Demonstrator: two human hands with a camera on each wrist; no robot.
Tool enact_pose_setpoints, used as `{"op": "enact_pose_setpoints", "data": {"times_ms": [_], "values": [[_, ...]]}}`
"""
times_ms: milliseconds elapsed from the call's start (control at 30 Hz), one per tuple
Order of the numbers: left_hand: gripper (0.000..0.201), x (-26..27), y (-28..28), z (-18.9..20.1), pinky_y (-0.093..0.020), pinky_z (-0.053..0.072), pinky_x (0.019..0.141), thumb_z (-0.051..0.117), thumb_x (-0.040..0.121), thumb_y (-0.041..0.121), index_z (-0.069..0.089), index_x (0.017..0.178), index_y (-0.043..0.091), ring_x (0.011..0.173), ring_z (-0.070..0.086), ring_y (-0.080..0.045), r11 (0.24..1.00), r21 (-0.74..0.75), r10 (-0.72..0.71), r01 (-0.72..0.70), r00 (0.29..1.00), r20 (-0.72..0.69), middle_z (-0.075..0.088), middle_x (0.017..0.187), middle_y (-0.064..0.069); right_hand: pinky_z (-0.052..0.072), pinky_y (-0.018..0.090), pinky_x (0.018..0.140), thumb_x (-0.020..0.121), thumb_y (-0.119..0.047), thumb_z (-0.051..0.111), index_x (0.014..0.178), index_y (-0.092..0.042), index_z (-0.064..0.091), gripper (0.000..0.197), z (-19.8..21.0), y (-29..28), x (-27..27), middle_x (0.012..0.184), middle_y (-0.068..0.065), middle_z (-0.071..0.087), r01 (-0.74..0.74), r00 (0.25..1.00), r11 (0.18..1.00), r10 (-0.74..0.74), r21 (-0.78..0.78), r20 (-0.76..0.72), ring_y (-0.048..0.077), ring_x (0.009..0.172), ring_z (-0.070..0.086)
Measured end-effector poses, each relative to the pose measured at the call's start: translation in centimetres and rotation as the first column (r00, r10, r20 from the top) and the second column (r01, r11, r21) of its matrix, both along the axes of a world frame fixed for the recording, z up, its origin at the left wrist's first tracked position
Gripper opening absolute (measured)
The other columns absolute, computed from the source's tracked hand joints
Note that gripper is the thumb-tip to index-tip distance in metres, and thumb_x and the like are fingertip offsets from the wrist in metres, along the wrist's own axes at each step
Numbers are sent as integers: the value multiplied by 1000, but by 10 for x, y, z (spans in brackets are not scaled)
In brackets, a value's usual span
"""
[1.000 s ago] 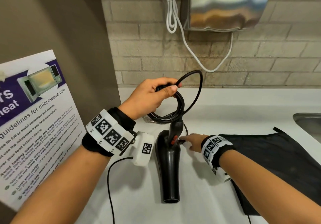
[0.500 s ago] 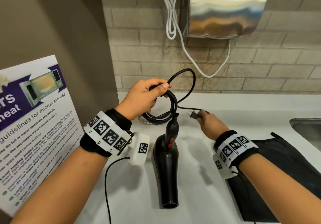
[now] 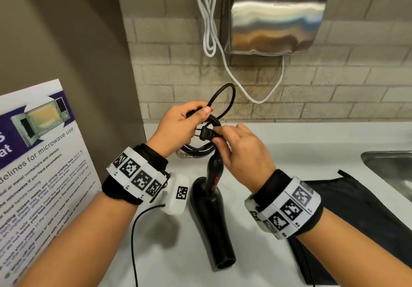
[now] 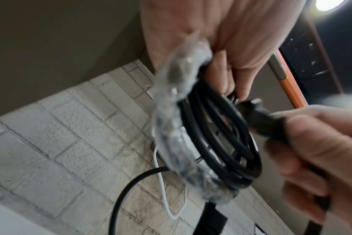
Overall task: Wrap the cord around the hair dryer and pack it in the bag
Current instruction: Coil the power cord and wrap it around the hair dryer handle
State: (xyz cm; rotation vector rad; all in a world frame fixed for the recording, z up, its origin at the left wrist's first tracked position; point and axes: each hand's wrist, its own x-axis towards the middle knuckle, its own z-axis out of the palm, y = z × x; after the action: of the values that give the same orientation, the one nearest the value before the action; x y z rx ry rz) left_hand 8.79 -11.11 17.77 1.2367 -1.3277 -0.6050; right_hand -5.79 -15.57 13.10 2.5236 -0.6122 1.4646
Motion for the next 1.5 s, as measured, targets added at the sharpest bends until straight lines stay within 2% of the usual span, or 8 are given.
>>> {"op": "enact_pose_setpoints", "data": {"times_ms": [167,267,500,700,933,1167,1333,1500], "values": [[17,-13,5,1,-10,25,36,47,93,9,61,104,10,32,28,-1,995,-22,-100,102,994,50,42,45,10,35,21,37,77,-26,64,76,-9,46,25,6,2,6,50,5,54,141,989,990,-142,32,49,27,43,53],[20,-18,7,0,-11,25,36,47,93,8,60,107,11,33,28,-1,990,-32,-135,135,991,15,41,41,12,40,30,49,76,-21,69,93,-10,40,35,14,3,10,71,6,53,69,977,954,-124,290,173,30,58,56],[29,-22,6,-7,-10,28,40,46,93,6,53,118,19,37,32,0,982,-11,-186,187,981,58,47,44,15,49,33,58,88,-11,44,118,-15,42,31,19,-9,16,88,14,64,-94,986,518,-73,850,153,23,71,62],[26,-17,5,-10,-20,24,43,43,95,15,56,117,23,44,29,-5,975,67,-211,211,977,-15,36,70,-3,51,39,67,86,-16,53,106,-24,49,21,14,-4,16,88,-4,62,-106,963,705,-103,702,249,21,72,60],[25,-3,7,-9,-16,32,42,42,96,18,58,113,24,45,37,-5,962,132,-229,240,969,-92,52,87,-3,43,24,91,89,-4,46,143,-18,23,60,7,-5,7,122,4,53,-209,972,719,224,663,64,13,104,55],[22,3,8,-14,-14,25,41,45,93,18,62,106,23,43,35,-4,970,115,-204,216,973,-108,58,74,11,38,12,69,84,-32,53,129,-27,44,46,20,-15,-11,93,-16,37,-155,973,882,60,445,222,-2,81,43],[25,3,10,-12,-15,27,41,51,83,30,64,104,27,43,33,-5,952,137,-266,274,961,-74,55,106,-15,34,25,103,92,-36,31,126,-28,45,38,41,-39,-16,119,-6,52,-272,961,835,206,479,186,12,115,47],[22,8,9,-11,-14,25,39,46,92,19,64,104,25,43,29,-5,974,92,-201,209,976,-83,47,102,-14,53,34,56,100,-30,27,76,-13,59,43,49,-44,-20,47,-1,58,-434,900,535,225,725,374,16,40,54]]}}
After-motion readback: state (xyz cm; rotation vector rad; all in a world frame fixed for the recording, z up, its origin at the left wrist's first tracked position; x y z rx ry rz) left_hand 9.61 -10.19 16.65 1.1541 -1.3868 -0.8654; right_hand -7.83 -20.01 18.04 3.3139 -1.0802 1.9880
